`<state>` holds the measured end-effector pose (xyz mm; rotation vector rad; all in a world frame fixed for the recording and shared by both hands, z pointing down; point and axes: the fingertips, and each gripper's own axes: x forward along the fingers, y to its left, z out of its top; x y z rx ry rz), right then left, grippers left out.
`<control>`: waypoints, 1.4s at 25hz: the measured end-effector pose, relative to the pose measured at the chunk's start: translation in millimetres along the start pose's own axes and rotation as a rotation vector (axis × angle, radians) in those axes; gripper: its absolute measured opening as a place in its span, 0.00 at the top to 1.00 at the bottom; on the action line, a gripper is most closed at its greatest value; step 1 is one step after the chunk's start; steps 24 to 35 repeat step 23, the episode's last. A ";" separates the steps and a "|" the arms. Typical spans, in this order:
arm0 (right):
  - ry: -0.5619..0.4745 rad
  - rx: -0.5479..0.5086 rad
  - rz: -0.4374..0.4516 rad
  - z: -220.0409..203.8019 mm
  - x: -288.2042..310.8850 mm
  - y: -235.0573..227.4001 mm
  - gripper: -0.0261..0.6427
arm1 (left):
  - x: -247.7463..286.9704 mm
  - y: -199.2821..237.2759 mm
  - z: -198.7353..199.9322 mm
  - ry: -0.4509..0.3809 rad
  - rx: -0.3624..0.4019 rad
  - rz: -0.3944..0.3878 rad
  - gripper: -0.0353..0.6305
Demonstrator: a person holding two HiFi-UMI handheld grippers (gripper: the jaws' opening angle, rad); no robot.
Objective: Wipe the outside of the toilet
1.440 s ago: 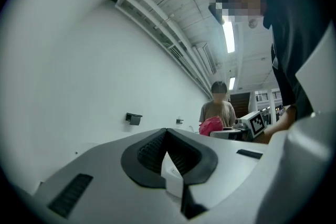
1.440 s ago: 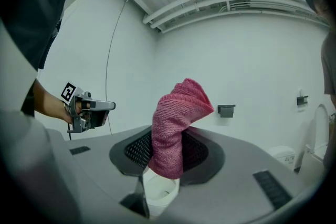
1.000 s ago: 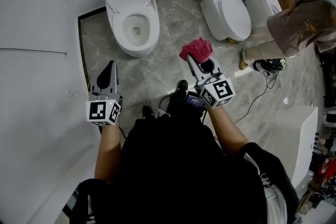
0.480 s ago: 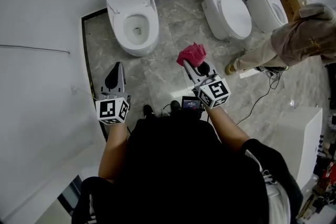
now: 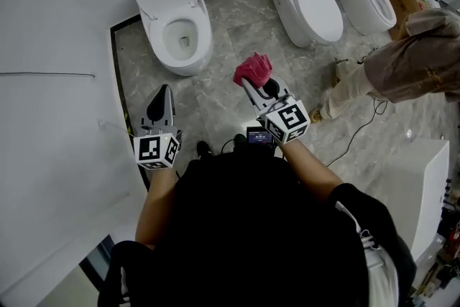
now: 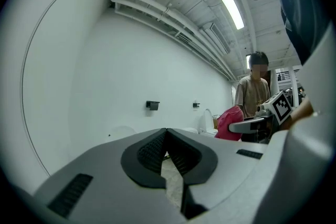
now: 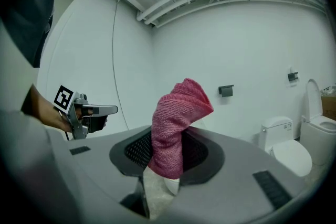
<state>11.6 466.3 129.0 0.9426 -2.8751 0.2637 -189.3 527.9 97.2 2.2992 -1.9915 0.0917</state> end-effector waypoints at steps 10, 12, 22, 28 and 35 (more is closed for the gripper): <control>-0.025 0.022 -0.008 2.7 -4.7 -0.6 0.75 | 3.5 -8.5 -5.2 0.022 -0.023 -0.038 0.93; -0.027 0.031 -0.010 4.3 -6.2 -0.1 0.75 | 3.2 -12.1 -5.4 0.026 -0.017 -0.052 0.93; -0.028 0.045 -0.015 -1.5 -15.0 0.9 0.75 | 1.5 -23.8 -8.8 0.039 -0.022 -0.079 0.93; -0.028 0.044 -0.017 -2.8 -16.6 0.3 0.75 | 0.4 -25.7 -8.5 0.039 -0.022 -0.081 0.93; -0.028 0.044 -0.017 -2.8 -16.6 0.3 0.75 | 0.4 -25.7 -8.5 0.039 -0.022 -0.081 0.93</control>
